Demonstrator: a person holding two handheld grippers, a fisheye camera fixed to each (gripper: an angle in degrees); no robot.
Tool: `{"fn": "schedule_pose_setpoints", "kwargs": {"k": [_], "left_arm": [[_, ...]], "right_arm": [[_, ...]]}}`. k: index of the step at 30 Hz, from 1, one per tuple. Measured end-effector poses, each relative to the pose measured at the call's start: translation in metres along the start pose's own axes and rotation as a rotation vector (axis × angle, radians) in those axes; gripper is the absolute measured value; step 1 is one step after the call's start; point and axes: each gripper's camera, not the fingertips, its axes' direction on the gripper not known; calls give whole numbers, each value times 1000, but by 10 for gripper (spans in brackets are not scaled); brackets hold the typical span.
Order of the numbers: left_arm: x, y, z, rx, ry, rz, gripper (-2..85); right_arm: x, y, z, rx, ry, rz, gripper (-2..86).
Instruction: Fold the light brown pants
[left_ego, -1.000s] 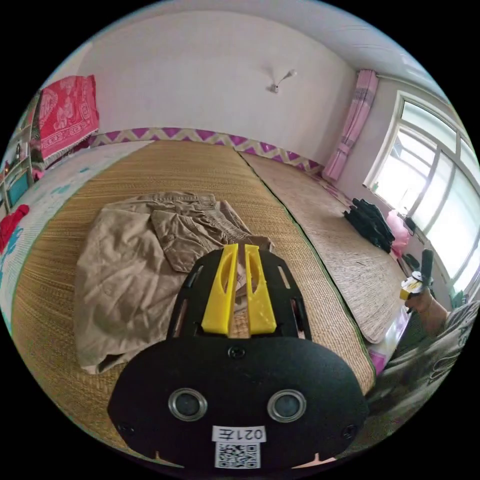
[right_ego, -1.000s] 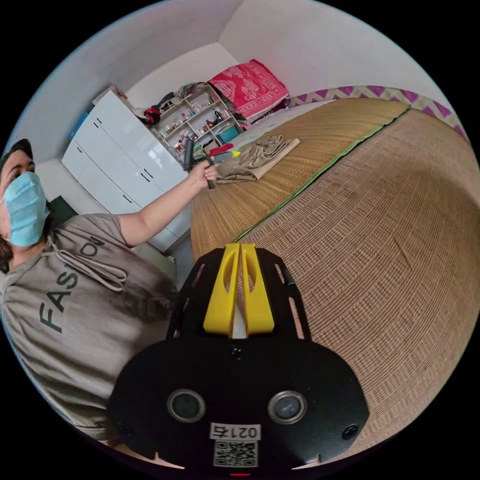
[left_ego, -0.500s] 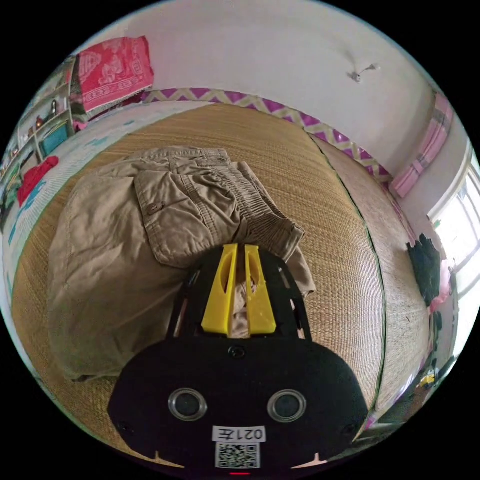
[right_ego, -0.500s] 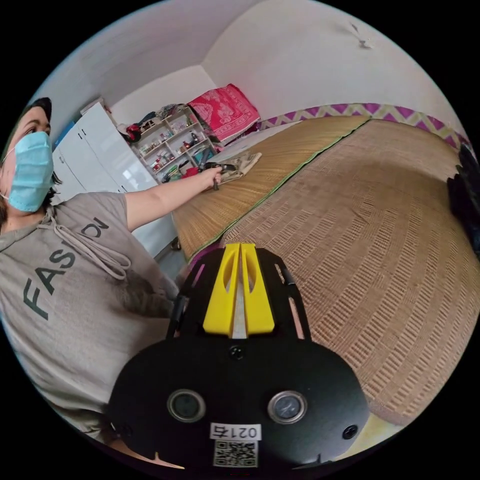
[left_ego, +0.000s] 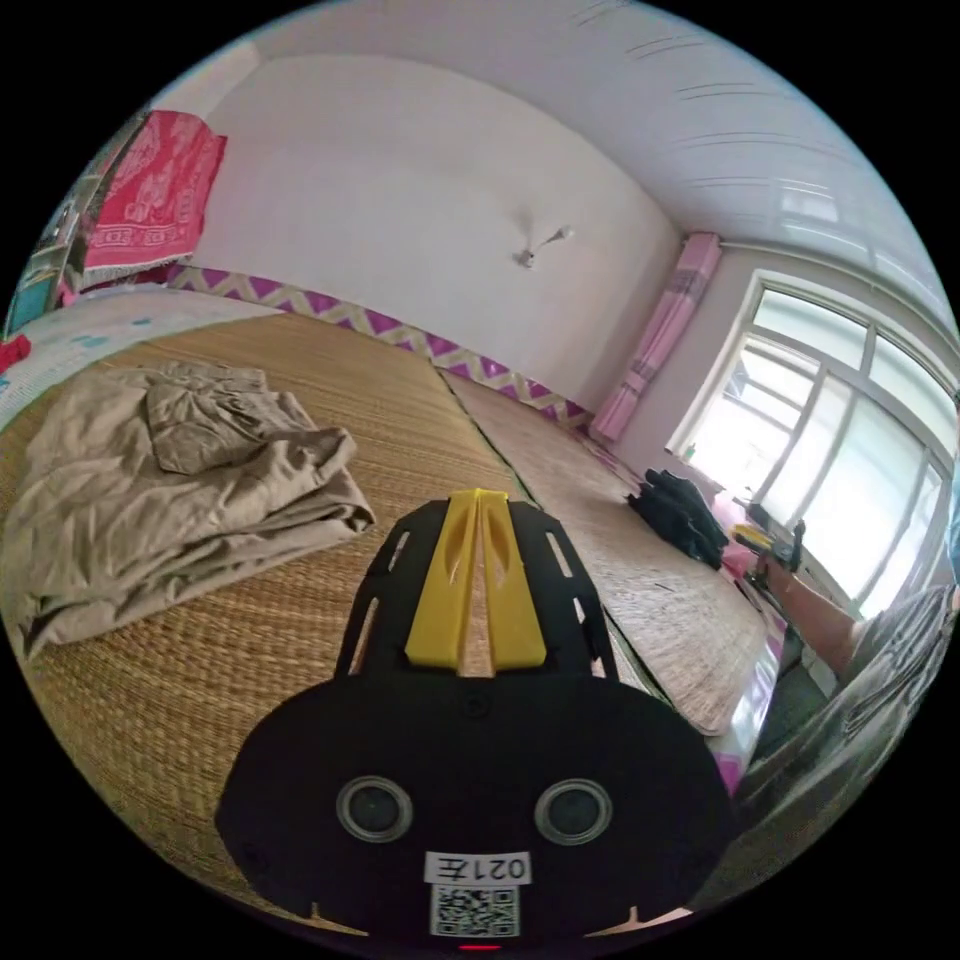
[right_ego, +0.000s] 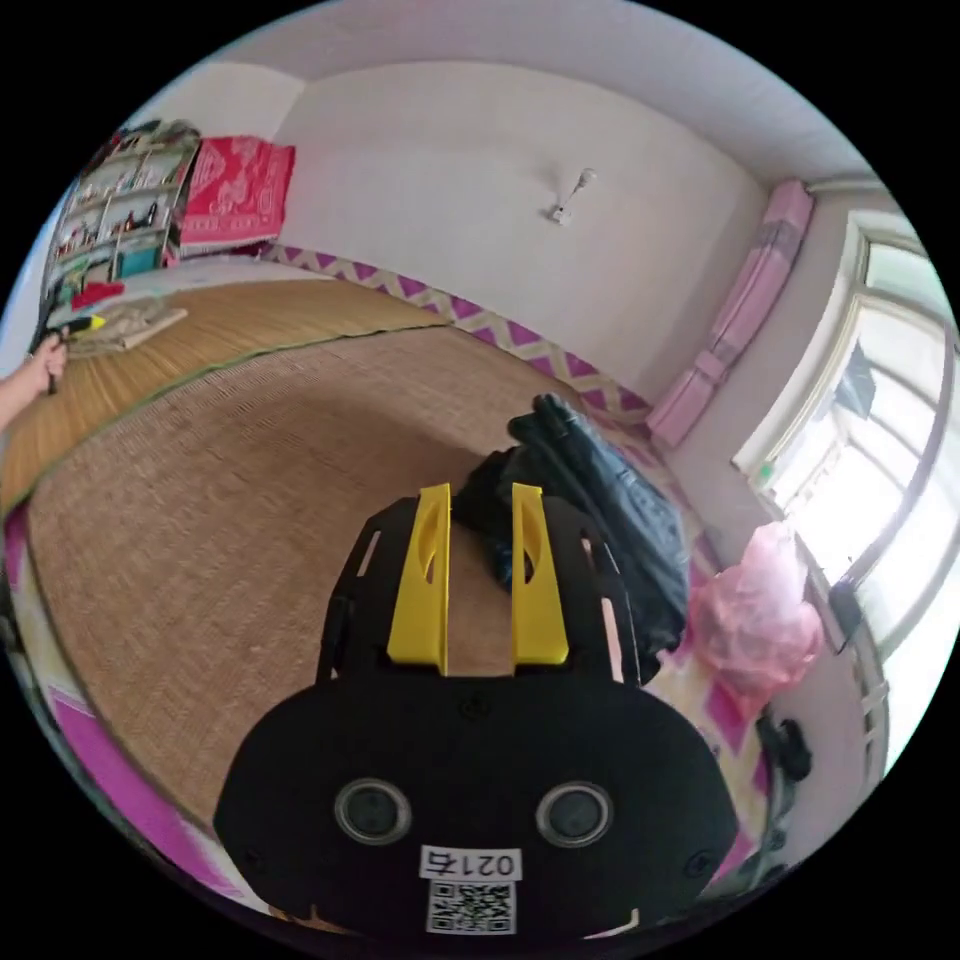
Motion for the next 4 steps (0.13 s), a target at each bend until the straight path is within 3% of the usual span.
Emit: {"fn": "schedule_pose_setpoints", "kwargs": {"k": [4], "left_arm": [[111,12,23,-103,68,95,-10]], "right_arm": [[32,-58,54,-4,-12,-53,154]]}}
